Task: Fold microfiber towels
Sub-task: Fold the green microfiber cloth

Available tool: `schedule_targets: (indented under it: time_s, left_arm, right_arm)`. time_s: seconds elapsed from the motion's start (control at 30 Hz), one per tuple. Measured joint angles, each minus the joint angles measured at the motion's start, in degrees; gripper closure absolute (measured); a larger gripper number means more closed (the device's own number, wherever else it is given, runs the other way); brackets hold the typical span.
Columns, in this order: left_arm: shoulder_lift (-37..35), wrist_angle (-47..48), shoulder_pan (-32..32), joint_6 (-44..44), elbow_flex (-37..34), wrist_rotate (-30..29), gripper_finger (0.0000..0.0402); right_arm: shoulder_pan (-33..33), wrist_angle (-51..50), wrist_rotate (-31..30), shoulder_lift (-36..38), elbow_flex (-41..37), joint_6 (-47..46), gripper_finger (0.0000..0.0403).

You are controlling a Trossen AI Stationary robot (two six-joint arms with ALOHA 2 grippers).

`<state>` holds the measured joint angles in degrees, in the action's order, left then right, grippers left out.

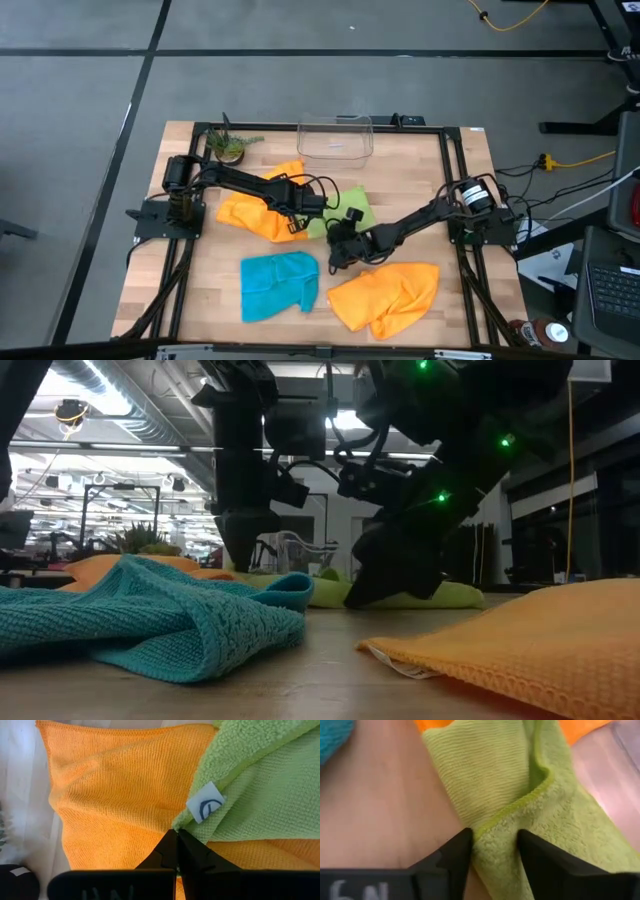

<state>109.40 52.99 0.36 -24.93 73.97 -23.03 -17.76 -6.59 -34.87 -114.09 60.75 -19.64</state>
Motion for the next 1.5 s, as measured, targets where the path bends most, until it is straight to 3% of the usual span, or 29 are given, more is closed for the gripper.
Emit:
schedule_targets:
  time_s: [0.13,0.43,0.8,1.0,1.27,1.5]
  left_arm:
    - [0.0,-0.1,0.0,0.0,0.0,0.0,0.0402]
    - [0.0,-0.3,0.0,0.0,0.0,0.0,0.0402]
    - [0.0,-0.5,0.0,0.0,0.0,0.0,0.0402]
    - [0.0,-0.7,0.0,0.0,0.0,0.1,0.0401]
    - [0.0,-0.7,0.0,0.0,0.0,0.1,0.0401]
    - [0.0,-0.8,0.0,0.0,0.0,0.2,0.0401]
  right_arm:
    - [-0.1,-0.5,4.7,0.9,0.0,0.7,0.0274]
    - [-0.1,-1.2,8.2,1.5,0.0,0.8,0.0322]
    - [-0.1,-4.3,13.1,3.4,0.7,0.5,0.033]
    - [0.8,-4.2,18.4,3.6,0.7,0.9,0.0299]
    - [1.8,-5.2,18.5,3.7,0.7,0.8,0.022]
    - [1.8,-6.5,18.7,5.0,0.8,0.9,0.0223]
